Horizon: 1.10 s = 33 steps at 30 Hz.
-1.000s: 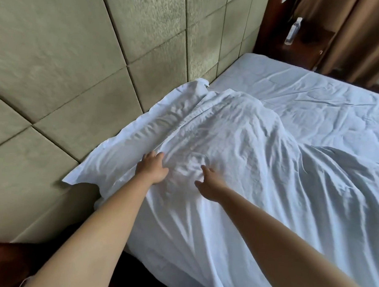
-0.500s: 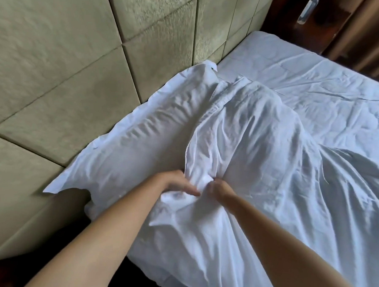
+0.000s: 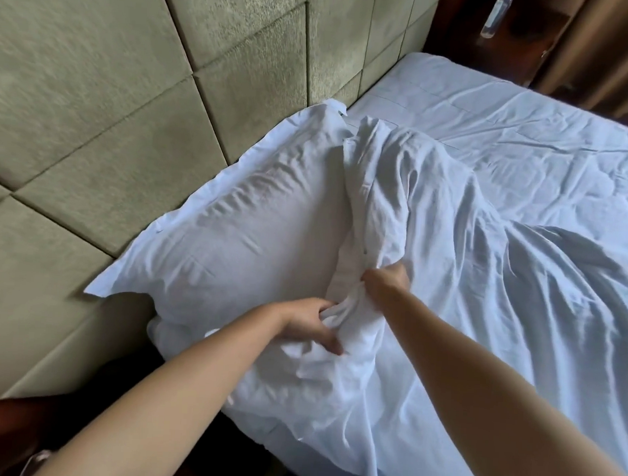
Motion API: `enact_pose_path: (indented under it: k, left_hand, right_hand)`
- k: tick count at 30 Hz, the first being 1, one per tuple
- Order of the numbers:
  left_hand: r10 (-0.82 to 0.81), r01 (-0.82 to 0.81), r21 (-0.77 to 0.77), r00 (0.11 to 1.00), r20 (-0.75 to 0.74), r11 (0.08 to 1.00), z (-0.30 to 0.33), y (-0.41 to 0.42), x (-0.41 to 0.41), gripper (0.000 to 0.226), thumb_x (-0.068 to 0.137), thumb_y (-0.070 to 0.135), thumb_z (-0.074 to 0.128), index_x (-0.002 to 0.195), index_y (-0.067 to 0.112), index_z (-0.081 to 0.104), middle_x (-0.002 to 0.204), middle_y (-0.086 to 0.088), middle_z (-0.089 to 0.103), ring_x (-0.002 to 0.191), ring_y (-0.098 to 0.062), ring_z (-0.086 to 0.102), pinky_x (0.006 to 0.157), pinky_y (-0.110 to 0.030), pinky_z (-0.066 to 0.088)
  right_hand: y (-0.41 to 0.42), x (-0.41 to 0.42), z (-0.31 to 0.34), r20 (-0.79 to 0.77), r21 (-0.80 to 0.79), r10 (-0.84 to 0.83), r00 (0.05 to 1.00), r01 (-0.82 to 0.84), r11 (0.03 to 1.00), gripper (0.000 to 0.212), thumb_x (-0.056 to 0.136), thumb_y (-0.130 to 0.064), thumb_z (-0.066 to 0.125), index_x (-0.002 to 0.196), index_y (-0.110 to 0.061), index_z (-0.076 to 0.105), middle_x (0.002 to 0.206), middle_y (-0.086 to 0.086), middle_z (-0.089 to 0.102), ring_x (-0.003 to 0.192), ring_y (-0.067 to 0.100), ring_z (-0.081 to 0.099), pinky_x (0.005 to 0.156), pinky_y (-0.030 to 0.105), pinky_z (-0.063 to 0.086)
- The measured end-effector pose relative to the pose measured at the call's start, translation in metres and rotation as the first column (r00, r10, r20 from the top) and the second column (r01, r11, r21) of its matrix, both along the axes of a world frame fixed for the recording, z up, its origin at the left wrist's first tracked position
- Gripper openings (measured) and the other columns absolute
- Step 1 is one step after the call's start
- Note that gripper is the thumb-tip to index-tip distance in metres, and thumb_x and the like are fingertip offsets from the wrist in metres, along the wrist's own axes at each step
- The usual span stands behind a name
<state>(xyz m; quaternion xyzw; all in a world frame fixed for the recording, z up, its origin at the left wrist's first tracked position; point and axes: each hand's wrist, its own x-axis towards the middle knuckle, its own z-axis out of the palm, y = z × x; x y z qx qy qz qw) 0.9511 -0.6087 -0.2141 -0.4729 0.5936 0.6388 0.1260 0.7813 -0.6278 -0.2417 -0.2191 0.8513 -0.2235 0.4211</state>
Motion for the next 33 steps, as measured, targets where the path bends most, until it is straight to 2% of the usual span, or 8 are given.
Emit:
enact_pose_path:
  k: [2, 4, 13, 18, 20, 23, 28, 33]
  left_hand:
    - [0.069, -0.069, -0.033, 0.997, -0.020, 0.997, 0.006, 0.012, -0.004, 0.066, 0.065, 0.021, 0.087, 0.122, 0.023, 0.053, 0.112, 0.006, 0.065, 0.101, -0.011, 0.064, 0.085, -0.029, 0.055]
    - [0.066, -0.067, -0.020, 0.998, -0.013, 0.998, 0.018, 0.024, -0.017, 0.078, 0.058, 0.031, 0.090, 0.126, 0.024, 0.054, 0.116, 0.004, 0.067, 0.105, -0.015, 0.065, 0.093, -0.038, 0.053]
    - [-0.066, 0.068, -0.082, 0.998, 0.019, 0.994, 0.096, 0.116, -0.155, 0.045, 0.079, 0.038, 0.074, 0.121, 0.028, 0.061, 0.117, 0.002, 0.068, 0.105, -0.016, 0.066, 0.097, -0.038, 0.051]
    - [-0.068, 0.067, -0.194, 0.998, -0.001, 0.979, 0.104, 0.173, -0.244, 0.042, 0.081, 0.049, 0.069, 0.115, 0.025, 0.065, 0.092, 0.004, 0.063, 0.073, -0.006, 0.056, 0.063, -0.018, 0.045]
    - [-0.039, 0.048, -0.323, 0.999, 0.032, 0.945, 0.093, 0.187, -0.268, 0.045, 0.087, 0.045, 0.064, 0.122, 0.018, 0.062, 0.102, 0.000, 0.064, 0.088, -0.010, 0.059, 0.080, -0.026, 0.050]
    - [-0.262, 0.409, -0.471, 0.901, 0.347, 0.782, 0.073, 0.192, -0.289, 0.090, 0.074, 0.062, 0.063, 0.147, 0.018, 0.034, 0.148, -0.010, 0.038, 0.136, -0.024, 0.037, 0.113, -0.036, 0.030]
    - [-0.358, 0.496, -0.419, 0.859, 0.367, 0.761, 0.039, 0.199, -0.320, 0.101, 0.074, 0.067, 0.064, 0.152, 0.032, 0.011, 0.159, -0.013, 0.001, 0.147, -0.029, 0.002, 0.120, -0.042, 0.011]
    - [-0.390, 0.546, -0.474, 0.834, 0.391, 0.691, 0.017, 0.228, -0.352, 0.098, 0.081, 0.066, 0.056, 0.153, 0.031, 0.000, 0.158, -0.015, -0.003, 0.146, -0.033, -0.006, 0.118, -0.039, 0.001]
  right_hand:
    - [0.010, -0.009, 0.015, 0.012, -0.081, -0.044, 0.999, 0.045, 0.996, 0.017, 0.077, -0.013, 0.065, 0.088, -0.008, 0.053, 0.073, 0.008, 0.057, 0.076, 0.028, 0.064, 0.072, 0.034, 0.055]
    - [0.023, -0.024, 0.036, 0.024, -0.136, -0.067, 0.997, 0.070, 0.988, 0.031, 0.076, -0.016, 0.064, 0.105, -0.007, 0.054, 0.087, 0.013, 0.061, 0.086, 0.032, 0.066, 0.078, 0.038, 0.057]
    - [0.142, -0.185, 0.111, 0.001, -0.356, -0.169, 0.986, 0.158, 0.921, 0.033, 0.078, -0.015, 0.053, 0.110, -0.006, 0.053, 0.094, 0.014, 0.059, 0.085, 0.032, 0.061, 0.066, 0.030, 0.048]
    - [0.226, -0.274, 0.117, -0.043, -0.363, -0.289, 0.956, 0.255, 0.896, 0.036, 0.078, -0.014, 0.053, 0.112, -0.004, 0.057, 0.100, 0.016, 0.064, 0.092, 0.034, 0.064, 0.076, 0.033, 0.052]
    - [0.257, -0.298, 0.113, -0.044, -0.316, -0.331, 0.943, 0.301, 0.900, 0.032, 0.079, -0.013, 0.053, 0.110, -0.004, 0.055, 0.102, 0.018, 0.064, 0.094, 0.036, 0.063, 0.079, 0.033, 0.051]
    - [0.286, -0.320, 0.101, -0.041, -0.287, -0.369, 0.928, 0.343, 0.894, 0.028, 0.078, -0.012, 0.052, 0.105, -0.004, 0.052, 0.104, 0.020, 0.063, 0.093, 0.038, 0.064, 0.082, 0.040, 0.055]
    - [0.312, -0.336, 0.090, -0.070, -0.215, -0.383, 0.921, 0.361, 0.907, 0.030, 0.077, -0.007, 0.050, 0.107, -0.005, 0.051, 0.106, 0.017, 0.061, 0.095, 0.034, 0.061, 0.078, 0.035, 0.052]
    - [0.324, -0.355, 0.066, -0.154, -0.174, -0.332, 0.931, 0.305, 0.936, 0.033, 0.079, -0.009, 0.048, 0.112, -0.006, 0.050, 0.112, 0.016, 0.060, 0.102, 0.034, 0.059, 0.081, 0.032, 0.047]
